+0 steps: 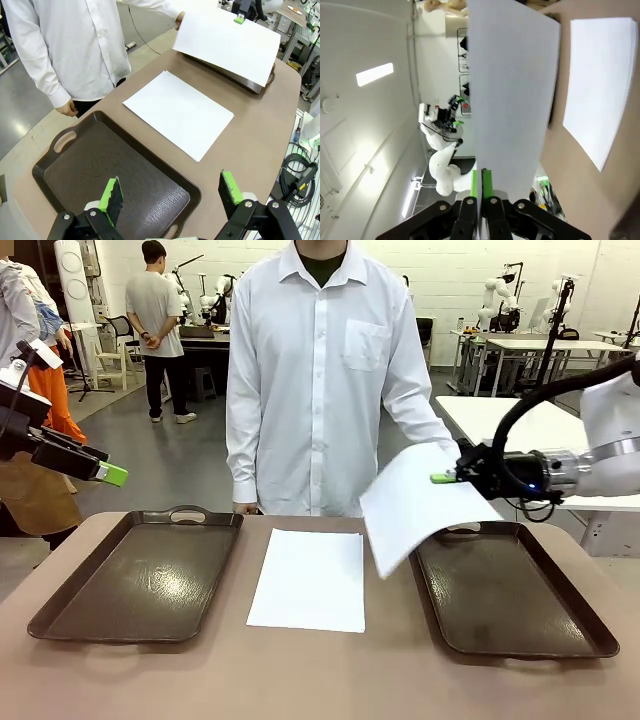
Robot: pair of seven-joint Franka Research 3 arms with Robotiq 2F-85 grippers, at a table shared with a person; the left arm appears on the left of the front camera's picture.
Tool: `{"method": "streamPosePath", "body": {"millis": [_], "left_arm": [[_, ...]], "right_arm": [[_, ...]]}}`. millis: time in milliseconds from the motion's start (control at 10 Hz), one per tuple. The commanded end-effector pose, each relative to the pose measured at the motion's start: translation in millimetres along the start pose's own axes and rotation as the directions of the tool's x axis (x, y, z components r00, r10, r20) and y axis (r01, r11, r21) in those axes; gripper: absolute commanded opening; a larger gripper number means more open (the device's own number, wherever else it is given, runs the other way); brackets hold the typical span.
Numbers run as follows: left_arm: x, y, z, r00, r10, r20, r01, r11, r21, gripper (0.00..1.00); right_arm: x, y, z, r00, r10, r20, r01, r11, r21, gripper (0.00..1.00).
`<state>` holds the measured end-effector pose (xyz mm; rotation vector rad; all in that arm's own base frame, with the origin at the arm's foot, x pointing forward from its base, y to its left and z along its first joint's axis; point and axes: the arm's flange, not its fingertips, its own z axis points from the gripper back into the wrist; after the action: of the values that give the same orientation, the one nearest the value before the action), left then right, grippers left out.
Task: Sort the A4 documents.
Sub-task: Place the A4 Paper in the designated Handle tray.
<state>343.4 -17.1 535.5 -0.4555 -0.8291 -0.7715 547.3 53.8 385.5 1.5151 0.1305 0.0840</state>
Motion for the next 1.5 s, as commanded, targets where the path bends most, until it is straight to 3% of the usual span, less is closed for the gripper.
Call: {"method": "streamPosePath", "body": {"millis": [0,300,500,700,900,1400], "left_arm": [[-1.6,2.7,-1.6,1.000,-0.014,0.008,0.014,1.000,-0.012,1.00],[-1.6,2.7,-1.6,1.000,-0.014,0.008,0.014,1.000,-0.012,1.00],[-1.6,2.7,-1.6,1.000,-0.014,0.008,0.014,1.000,-0.012,1.00],[-1.6,2.7,-1.6,1.000,-0.014,0.008,0.014,1.000,-0.012,1.00],[-1.6,2.7,-1.6,1.000,-0.014,0.008,0.014,1.000,-0.012,1.00],[-1.6,2.7,-1.6,1.000,-0.014,0.008,0.014,1.000,-0.012,1.00]], "right_arm": [[-3.4,-4.4,30.5,1.000,0.021,-0.010,-0.021,0.999,-0.033,0.01],[-13.5,-17.6,63.4,0.994,0.083,0.065,-0.079,0.995,-0.062,0.01],[-12.1,-49.3,71.8,0.990,0.088,0.109,-0.077,0.992,-0.095,0.01],[-3.9,-68.0,71.9,0.993,0.077,0.088,-0.067,0.992,-0.105,0.01],[9.3,-88.3,85.9,0.998,0.059,0.007,-0.058,0.990,-0.127,0.01],[27.3,-86.2,134.7,0.999,0.032,-0.018,-0.036,0.923,-0.384,0.01]]}}
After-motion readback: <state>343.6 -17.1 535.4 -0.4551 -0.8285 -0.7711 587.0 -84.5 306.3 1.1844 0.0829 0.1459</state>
